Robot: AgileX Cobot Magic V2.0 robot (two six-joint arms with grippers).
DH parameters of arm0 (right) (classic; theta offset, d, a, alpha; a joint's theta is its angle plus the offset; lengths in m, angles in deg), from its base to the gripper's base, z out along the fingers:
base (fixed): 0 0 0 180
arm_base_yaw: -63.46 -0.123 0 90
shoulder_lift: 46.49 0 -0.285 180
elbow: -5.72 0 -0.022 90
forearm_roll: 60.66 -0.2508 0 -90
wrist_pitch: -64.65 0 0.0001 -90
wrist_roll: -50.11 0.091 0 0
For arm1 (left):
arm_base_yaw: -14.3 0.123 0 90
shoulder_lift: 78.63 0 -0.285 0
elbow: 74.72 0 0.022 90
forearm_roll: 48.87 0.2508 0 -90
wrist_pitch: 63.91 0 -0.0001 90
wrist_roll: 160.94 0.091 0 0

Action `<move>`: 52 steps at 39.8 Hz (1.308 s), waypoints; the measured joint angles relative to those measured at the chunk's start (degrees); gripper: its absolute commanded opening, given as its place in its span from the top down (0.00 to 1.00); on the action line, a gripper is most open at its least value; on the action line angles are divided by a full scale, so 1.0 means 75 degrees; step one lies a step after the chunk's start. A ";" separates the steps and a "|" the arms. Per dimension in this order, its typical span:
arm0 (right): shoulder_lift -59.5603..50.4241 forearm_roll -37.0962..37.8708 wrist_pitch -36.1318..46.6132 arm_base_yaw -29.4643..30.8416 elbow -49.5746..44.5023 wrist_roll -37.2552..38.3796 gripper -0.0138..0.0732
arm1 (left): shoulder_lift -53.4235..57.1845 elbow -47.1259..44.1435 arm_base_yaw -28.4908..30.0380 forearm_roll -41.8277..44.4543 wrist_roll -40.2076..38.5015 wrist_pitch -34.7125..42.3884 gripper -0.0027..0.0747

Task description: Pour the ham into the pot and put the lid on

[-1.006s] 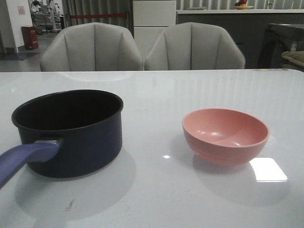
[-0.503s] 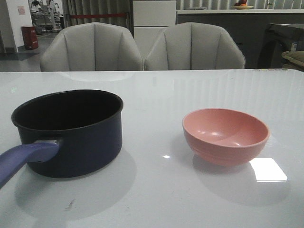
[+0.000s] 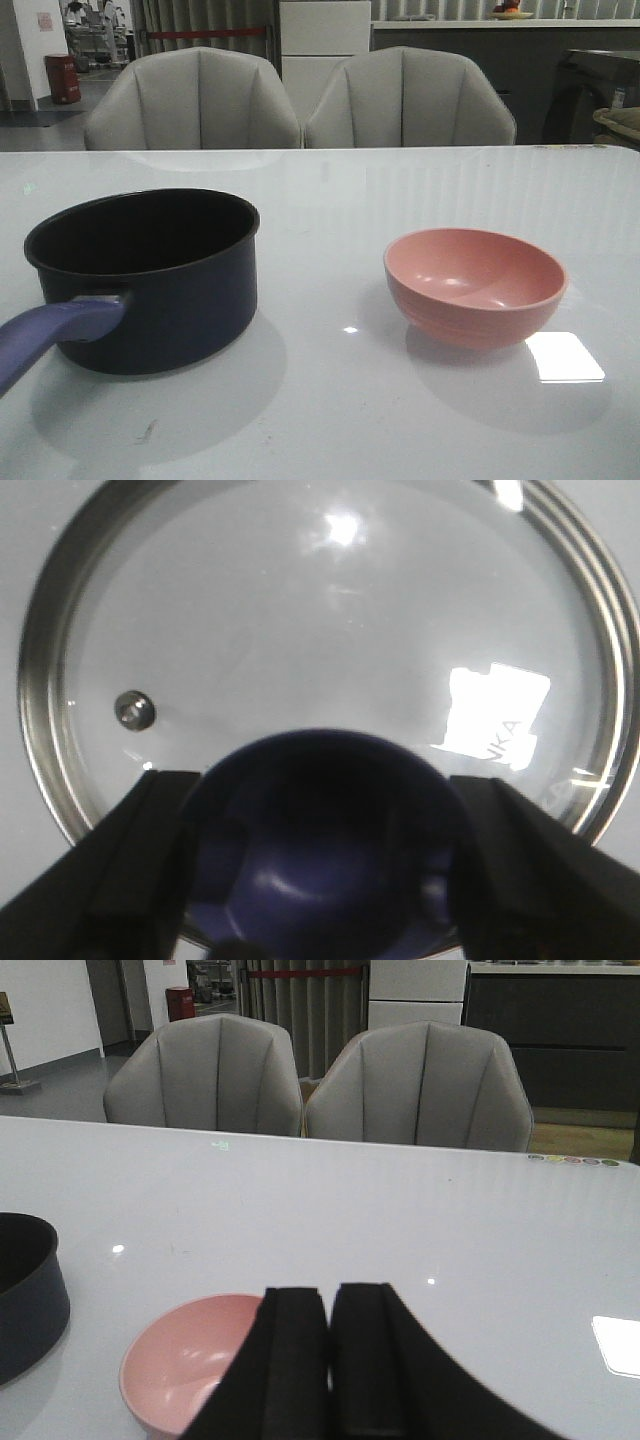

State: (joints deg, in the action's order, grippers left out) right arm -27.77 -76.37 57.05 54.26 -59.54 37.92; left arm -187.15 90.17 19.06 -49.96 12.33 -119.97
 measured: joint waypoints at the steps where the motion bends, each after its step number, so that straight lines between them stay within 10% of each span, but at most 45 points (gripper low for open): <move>1: 0.0000 0.0000 0.0000 0.0000 0.0000 0.0000 0.67 | 0.0000 -0.0001 0.0000 0.0000 0.0004 -0.0012 0.59; 16: 0.0000 0.0000 0.0000 0.0000 0.0000 0.0000 0.67 | 0.0000 0.0032 0.0000 0.0014 0.0017 -0.0074 0.82; 40: 0.0000 0.0000 0.0000 0.0000 0.0000 0.0000 0.67 | 0.0612 0.1147 -0.0099 -0.0455 0.0579 -0.0466 0.82; 52: 0.0000 0.0000 0.0000 0.0000 0.0000 -0.0005 0.67 | 0.0871 0.2399 -0.1493 -0.0500 0.0814 -0.0978 0.82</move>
State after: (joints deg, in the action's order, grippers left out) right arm -27.77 -76.37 57.05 54.26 -59.54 37.88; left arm -180.62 108.17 7.86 -53.70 18.44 -127.31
